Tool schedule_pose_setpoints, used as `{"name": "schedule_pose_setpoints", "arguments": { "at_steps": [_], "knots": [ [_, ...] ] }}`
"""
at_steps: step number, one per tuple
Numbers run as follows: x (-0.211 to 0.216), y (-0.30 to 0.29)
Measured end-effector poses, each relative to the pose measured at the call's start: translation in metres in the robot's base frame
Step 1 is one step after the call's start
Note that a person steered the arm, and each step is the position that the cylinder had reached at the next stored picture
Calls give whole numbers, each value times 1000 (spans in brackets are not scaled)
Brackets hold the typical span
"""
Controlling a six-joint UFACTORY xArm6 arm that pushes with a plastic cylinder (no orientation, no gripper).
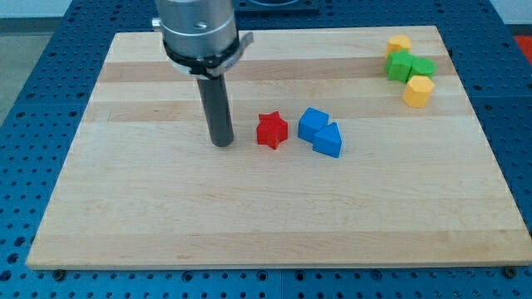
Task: Move blue triangle diagonally to the yellow hexagon
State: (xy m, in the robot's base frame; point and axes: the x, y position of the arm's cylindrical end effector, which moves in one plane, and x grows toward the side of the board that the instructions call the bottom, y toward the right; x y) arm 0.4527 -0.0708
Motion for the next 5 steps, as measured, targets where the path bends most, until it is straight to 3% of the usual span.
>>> {"name": "schedule_pose_setpoints", "arguments": {
  "at_steps": [1, 2, 3, 5],
  "knots": [
    [23, 46],
    [18, 130],
    [-25, 200],
    [-22, 201]
  ]
}}
